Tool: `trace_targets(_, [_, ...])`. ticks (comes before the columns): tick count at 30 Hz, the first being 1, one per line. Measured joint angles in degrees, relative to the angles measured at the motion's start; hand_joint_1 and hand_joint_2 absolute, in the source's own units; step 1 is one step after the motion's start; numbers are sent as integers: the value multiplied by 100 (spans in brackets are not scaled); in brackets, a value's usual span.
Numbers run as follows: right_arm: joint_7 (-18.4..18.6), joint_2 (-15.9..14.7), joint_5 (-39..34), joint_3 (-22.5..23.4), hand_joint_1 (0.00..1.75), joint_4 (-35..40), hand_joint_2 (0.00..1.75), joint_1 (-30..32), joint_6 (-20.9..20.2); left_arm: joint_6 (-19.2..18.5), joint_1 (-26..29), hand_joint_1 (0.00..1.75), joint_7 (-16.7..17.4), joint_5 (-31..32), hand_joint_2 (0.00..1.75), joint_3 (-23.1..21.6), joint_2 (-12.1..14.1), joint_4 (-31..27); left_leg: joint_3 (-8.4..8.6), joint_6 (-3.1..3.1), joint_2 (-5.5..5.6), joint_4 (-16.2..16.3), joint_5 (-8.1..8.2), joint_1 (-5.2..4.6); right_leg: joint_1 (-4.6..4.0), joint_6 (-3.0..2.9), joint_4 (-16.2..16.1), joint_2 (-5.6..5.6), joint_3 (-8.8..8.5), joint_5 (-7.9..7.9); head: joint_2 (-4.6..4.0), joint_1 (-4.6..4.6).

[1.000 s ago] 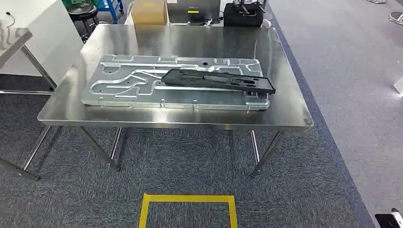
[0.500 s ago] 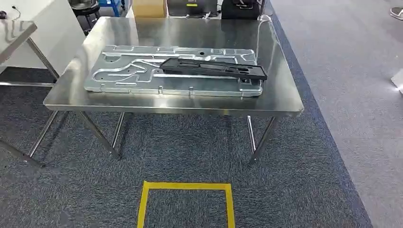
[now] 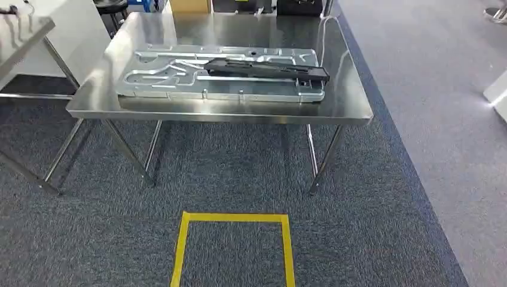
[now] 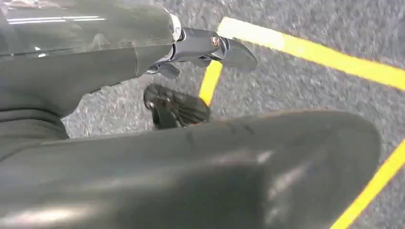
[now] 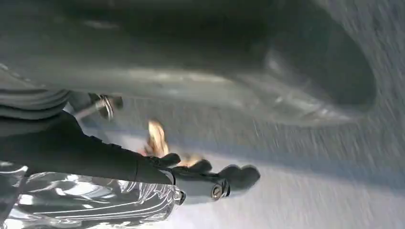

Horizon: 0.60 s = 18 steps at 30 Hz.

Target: Take the parts from the cabinet and place them on the table.

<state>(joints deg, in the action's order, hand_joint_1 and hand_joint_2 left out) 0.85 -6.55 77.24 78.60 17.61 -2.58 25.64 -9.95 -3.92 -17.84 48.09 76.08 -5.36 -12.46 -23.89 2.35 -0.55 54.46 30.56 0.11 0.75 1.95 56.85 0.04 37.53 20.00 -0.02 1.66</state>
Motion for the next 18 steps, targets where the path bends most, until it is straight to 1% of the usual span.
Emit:
trace_targets(1, [70,35,39,2,0,-52,0,1,-70,0,-4,0,9,13,0,-4,-2,0,-86,48,-12,-1,-71,1,0,14,188,-5,88,380,0,2])
trace_targets(2, [185,139,91,0,0,-120,0,-10,-248,9,1,0,13,50,0,-7,0,0,-179,53,-16,0,-153,1,5,39,550,-3,173,836,0,2])
trace_targets(3, [273,190,116,0,0,-144,0,-25,-420,26,5,0,13,70,0,-11,0,0,-284,52,-22,5,-235,1,12,69,1000,-4,261,1207,0,0])
trace_targets(4, [364,325,155,0,0,-201,0,-40,-585,33,5,0,18,100,0,-18,2,0,-399,44,-28,13,-317,2,21,93,1439,-5,316,1427,0,4])
trace_targets(5, [426,409,166,0,0,-240,0,-52,-679,35,4,0,22,126,0,-22,2,0,-509,29,-32,33,-390,2,33,109,1745,-5,322,1432,0,2])
trace_targets(6, [483,539,147,2,0,-299,0,-69,-805,39,5,0,28,157,0,-26,2,0,-614,10,-35,58,-455,8,52,122,1862,-5,250,1265,0,2])
trace_targets(7, [541,669,92,4,0,-355,0,-86,-963,46,5,0,26,181,0,-30,2,0,-736,-16,-38,101,-516,14,70,130,1749,-7,61,1005,0,2])
trace_targets(8, [586,754,41,17,0,-393,0,-106,-1027,46,10,0,26,190,0,-33,2,0,-848,-42,-40,150,-564,27,86,135,1421,-7,-246,802,0,2])
trace_targets(9, [623,872,15,42,0,-435,0,-125,-1086,44,9,0,26,214,0,-37,2,0,-945,-75,-38,204,-605,32,101,132,896,-9,-664,768,0,2])
trace_targets(10, [675,955,15,57,0,-465,0,-152,-1172,37,1,0,20,230,0,-44,7,0,-1000,-112,-34,261,-638,18,107,115,300,-5,-1152,955,0,0])
trace_targets(11, [699,986,13,59,0,-478,0,-175,-1226,37,-1,0,11,232,0,-55,7,0,-1042,-140,-31,320,-660,4,73,62,-144,2,-1394,1125,0,4])
trace_targets(12, [732,1049,-7,76,0,-502,0,-191,-1278,31,-2,0,4,240,0,-61,7,0,-1072,-191,-41,335,-716,5,60,-3,-190,1,-1365,1185,0,2])
trace_targets(14, [769,1093,-33,107,0,-511,0,-191,-1333,28,-4,0,-2,247,0,-66,9,0,-1095,-277,-42,289,-832,27,23,-105,-158,1,-1288,1112,0,4])
trace_targets(15, [776,1119,-44,127,0,-518,0,-182,-1351,33,13,0,-2,247,0,-68,20,0,-1152,-313,-29,316,-840,45,80,-180,-206,-25,-1217,1009,0,2])
trace_targets(16, [778,1141,-66,140,0,-524,0,-196,-1372,44,23,0,-7,247,0,-68,33,0,-1224,-329,-10,448,-555,58,55,-231,-203,-44,-1128,936,0,4])
trace_targets(17, [778,1143,-74,144,0,-526,0,-195,-1385,55,33,0,-2,247,0,-68,31,2,-1322,-338,-4,765,-148,66,47,-268,-194,-51,-1036,865,0,4])
trace_targets(18, [776,1147,-79,151,0,-526,0,-192,-1399,55,39,0,-2,247,0,-68,28,2,-1417,-357,-2,1172,200,66,30,-279,-189,-50,-945,801,0,4])
